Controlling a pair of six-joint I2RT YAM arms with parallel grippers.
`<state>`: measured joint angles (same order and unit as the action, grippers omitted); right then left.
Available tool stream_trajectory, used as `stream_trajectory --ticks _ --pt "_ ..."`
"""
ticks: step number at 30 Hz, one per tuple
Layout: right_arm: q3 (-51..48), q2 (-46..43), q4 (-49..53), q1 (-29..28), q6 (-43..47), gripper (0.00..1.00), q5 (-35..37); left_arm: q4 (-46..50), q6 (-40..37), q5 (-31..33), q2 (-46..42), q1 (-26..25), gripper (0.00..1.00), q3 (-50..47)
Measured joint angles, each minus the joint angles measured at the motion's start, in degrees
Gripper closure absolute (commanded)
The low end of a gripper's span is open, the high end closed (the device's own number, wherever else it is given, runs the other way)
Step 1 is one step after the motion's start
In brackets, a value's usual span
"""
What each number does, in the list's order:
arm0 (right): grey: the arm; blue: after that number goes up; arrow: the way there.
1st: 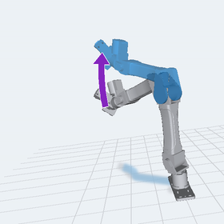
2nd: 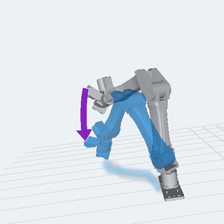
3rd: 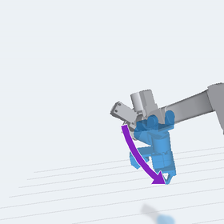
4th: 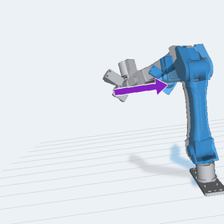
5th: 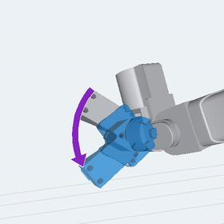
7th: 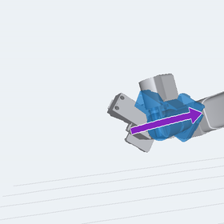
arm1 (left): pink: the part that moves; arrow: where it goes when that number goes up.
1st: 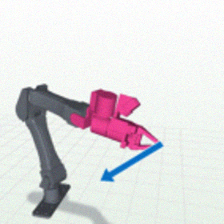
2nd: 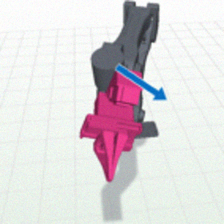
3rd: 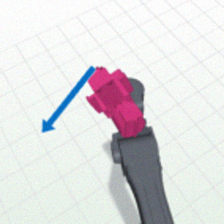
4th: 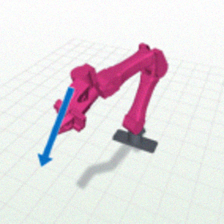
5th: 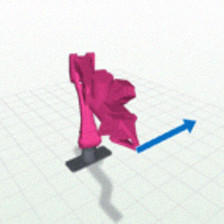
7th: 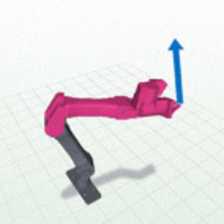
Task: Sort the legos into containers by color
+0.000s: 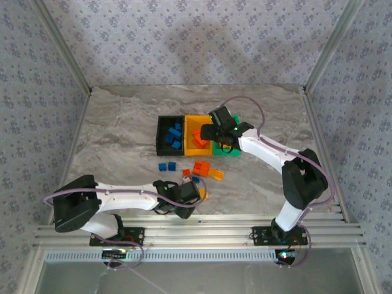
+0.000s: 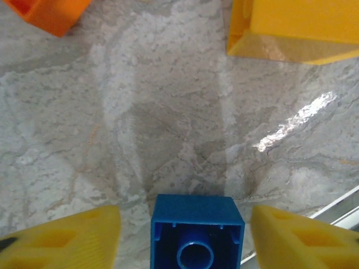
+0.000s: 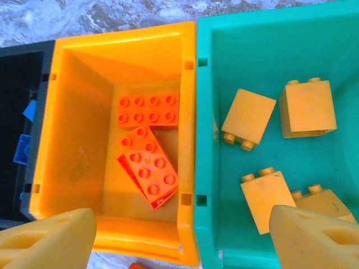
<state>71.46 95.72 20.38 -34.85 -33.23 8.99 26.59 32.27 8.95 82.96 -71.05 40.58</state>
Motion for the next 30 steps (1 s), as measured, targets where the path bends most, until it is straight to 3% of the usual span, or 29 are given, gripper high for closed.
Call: stream_trajectory --ticks 6,14,21,23,30 --pt "-2.23 -3.89 -1.05 0.79 -0.39 0.17 0.07 -0.28 -0.15 0.04 1.11 0.0 0.6 0.48" --pt "-8.44 -10.29 -1.81 1.01 -0.96 0.17 0.02 0.94 -0.35 2.03 -3.43 1.31 0.62 0.66" --pt "-16.37 -19.74 -2.21 0.7 -3.13 0.17 0.17 0.66 -1.42 2.99 -15.47 15.54 0.63 2.62" --pt "-18.08 -21.73 -2.21 0.46 -3.65 0.17 0.22 0.85 -1.88 2.78 -15.78 19.17 0.67 4.85" --pt "-23.8 -27.54 -2.08 0.2 -5.2 0.17 0.28 2.05 -4.7 1.77 -11.21 27.74 0.68 13.66"
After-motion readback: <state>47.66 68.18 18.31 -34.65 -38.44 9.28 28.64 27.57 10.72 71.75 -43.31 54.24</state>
